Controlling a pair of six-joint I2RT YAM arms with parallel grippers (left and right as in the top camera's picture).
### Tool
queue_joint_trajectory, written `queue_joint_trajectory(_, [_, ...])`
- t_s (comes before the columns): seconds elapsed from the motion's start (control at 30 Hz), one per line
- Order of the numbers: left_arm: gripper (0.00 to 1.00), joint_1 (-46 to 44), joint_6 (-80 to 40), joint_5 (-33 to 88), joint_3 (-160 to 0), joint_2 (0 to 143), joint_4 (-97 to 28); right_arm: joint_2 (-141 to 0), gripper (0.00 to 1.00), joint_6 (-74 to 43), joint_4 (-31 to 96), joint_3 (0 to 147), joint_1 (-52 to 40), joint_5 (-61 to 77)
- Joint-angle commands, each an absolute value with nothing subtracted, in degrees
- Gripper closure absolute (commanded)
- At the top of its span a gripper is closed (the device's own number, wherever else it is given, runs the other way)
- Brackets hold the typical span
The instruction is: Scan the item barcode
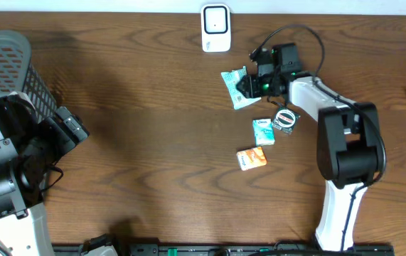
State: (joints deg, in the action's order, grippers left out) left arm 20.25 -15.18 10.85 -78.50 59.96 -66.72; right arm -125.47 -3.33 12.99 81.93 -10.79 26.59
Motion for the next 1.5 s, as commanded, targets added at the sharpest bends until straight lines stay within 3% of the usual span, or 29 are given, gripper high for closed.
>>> queue_joint_trajectory(0.0, [0.02, 20.6, -15.3, 11.4, -79.4, 60.0, -66.8, -129.7, 0.70, -7.0, 12.8, 81.7, -12.5, 30.2])
queue_joint_trajectory(0.03, [0.02, 20.6, -15.3, 11.4, -79.4, 60.0, -66.8, -130.5, 0.91, -7.0, 12.6, 81.7, -12.9, 30.1])
queue_joint_trajectory(0.07, [0.02, 20.6, -15.3, 11.4, -79.4, 60.0, -66.8, -130.9, 0.99, -7.0, 12.6, 81.7, -13.2, 29.6])
queue_joint_trajectory(0.23, [0.02, 20.6, -15.3, 11.4, -79.4, 60.0, -66.8, -128.9, 0.99, -8.9, 9.7, 81.7, -13.8, 27.4])
queue_joint_trajectory(0.37, [0.03, 20.6, -15.3, 11.4, -79.4, 60.0, -66.8, -121.8, 0.99, -5.6, 10.7, 81.7, -15.3, 14.8])
queue_joint_trajectory(0.5, [0.02, 20.6, -15.3, 11.4, -79.4, 60.0, -66.8, -115.8, 0.99, 2.2, 14.1, 81.7, -20.1, -8.1])
queue_joint_trajectory(0.67, [0.02, 20.6, -15.3, 11.4, -79.4, 60.0, -66.8, -118.9, 0.99, 16.7, 13.0, 81.7, -30.9, -49.7])
queue_joint_trajectory(0.9, [0.02, 20.6, -15.3, 11.4, -79.4, 60.0, -66.8, -126.8, 0.99, 16.2, 14.5, 81.7, -35.9, -52.9])
queue_joint_trajectory(1.03, [0.02, 20.6, -15.3, 11.4, -79.4, 60.0, -66.8, -126.5, 0.99, 9.7, 16.4, 81.7, -40.3, -43.9])
queue_joint_trajectory(1.1, [0.02, 20.6, -15.3, 11.4, -79.4, 60.0, -66.8, -126.5, 0.87, 8.3, 16.5, 81.7, -42.9, -38.3])
queue_joint_trajectory(1.13, [0.02, 20.6, -15.3, 11.4, -79.4, 60.0, -66.8, -126.3, 0.68, 6.6, 16.5, 81.7, -44.1, -37.9])
queue_joint_trajectory(1.2, [0.02, 20.6, -15.3, 11.4, -79.4, 60.0, -66.8, -125.9, 0.45, 5.1, 16.8, 81.9, -45.0, -37.9])
queue_joint_trajectory(1.27, [0.02, 20.6, -15.3, 11.4, -79.4, 60.0, -66.8, -125.2, 0.37, 2.9, 17.8, 82.7, -45.6, -37.7])
queue_joint_trajectory(1.47, [0.02, 20.6, -15.3, 11.4, -79.4, 60.0, -66.8, -120.0, 0.31, -2.6, 24.5, 88.5, -41.3, -23.1])
